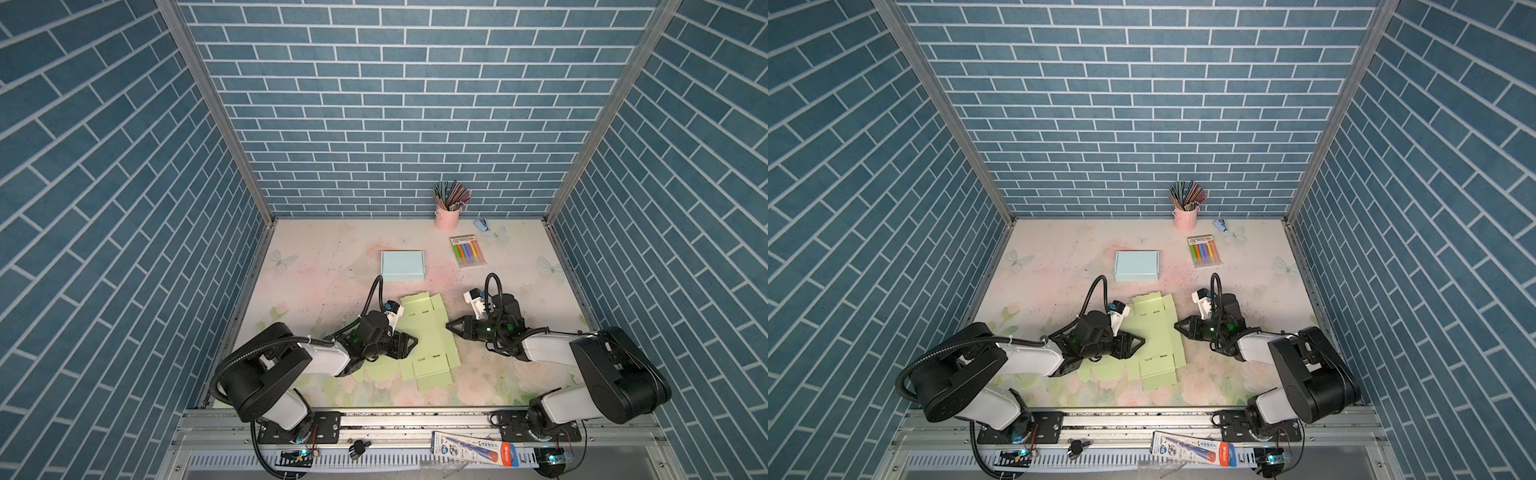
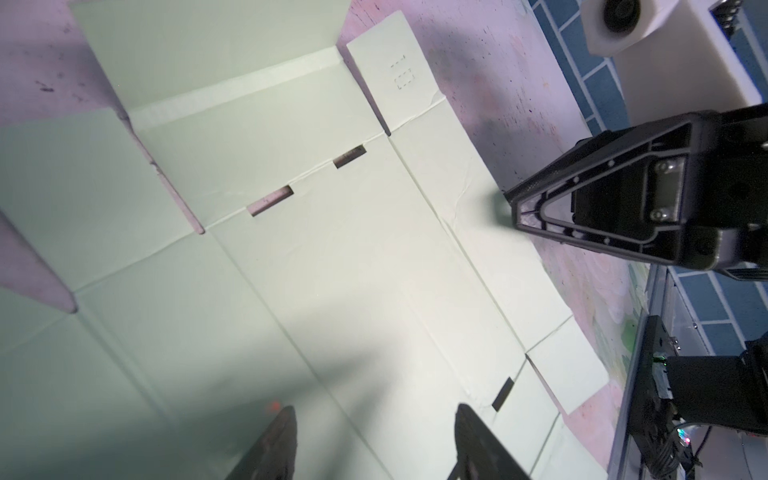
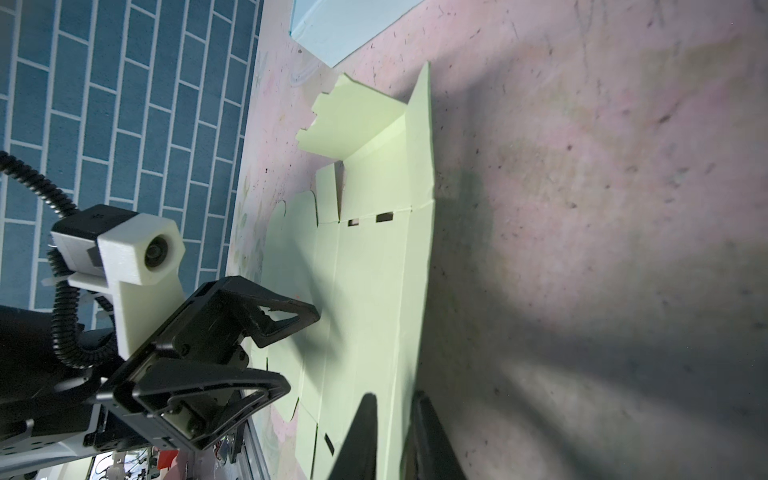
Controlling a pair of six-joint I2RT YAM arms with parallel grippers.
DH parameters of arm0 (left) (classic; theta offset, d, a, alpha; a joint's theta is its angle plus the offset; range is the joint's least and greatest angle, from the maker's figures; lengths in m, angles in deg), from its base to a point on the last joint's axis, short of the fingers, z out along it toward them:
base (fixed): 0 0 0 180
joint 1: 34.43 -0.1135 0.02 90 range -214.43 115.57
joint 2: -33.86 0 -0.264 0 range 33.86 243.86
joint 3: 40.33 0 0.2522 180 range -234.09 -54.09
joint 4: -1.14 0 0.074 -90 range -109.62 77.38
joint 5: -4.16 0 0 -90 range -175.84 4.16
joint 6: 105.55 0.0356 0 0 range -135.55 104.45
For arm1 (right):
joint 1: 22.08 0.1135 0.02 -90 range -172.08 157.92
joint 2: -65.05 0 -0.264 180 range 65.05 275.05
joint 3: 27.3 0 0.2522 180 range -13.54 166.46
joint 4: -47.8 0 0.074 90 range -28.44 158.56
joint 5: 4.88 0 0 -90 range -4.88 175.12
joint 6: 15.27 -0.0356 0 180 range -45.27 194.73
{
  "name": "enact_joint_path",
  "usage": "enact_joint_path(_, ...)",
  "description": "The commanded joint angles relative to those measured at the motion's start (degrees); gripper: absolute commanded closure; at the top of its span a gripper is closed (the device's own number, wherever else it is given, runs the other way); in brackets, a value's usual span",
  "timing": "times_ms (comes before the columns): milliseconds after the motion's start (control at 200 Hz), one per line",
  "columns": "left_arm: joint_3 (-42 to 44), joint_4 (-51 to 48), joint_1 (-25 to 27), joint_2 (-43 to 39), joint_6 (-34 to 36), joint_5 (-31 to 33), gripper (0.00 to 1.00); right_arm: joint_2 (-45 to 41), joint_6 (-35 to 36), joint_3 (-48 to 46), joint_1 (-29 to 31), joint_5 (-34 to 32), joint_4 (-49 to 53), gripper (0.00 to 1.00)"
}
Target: Fold the paper box
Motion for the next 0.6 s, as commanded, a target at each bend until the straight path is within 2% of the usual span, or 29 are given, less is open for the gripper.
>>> enact_joint_path(0,0.3,1.2,-0.3,0.8,-0.6,0.0,0.39,1.0,-2.4,0.8,0.2,2.3,-3.9,0.81)
enact_joint_path(330,0.7,1.3,-0.3,0.8,-0.6,-0.1,0.39,3.4,-3.4,0.7,0.1,2.6,-6.2,0.85)
enact_joint_path(480,0.7,1.4,-0.3,1.1,-0.6,-0.1,0.39,3.8,-2.8,0.9,0.1,2.5,-5.9,0.91)
enact_joint_path(595,0.3,0.6,-0.3,0.4,-0.4,-0.1,0.39,2.0,0.2,2.1,0.2,0.6,-1.4,0.97)
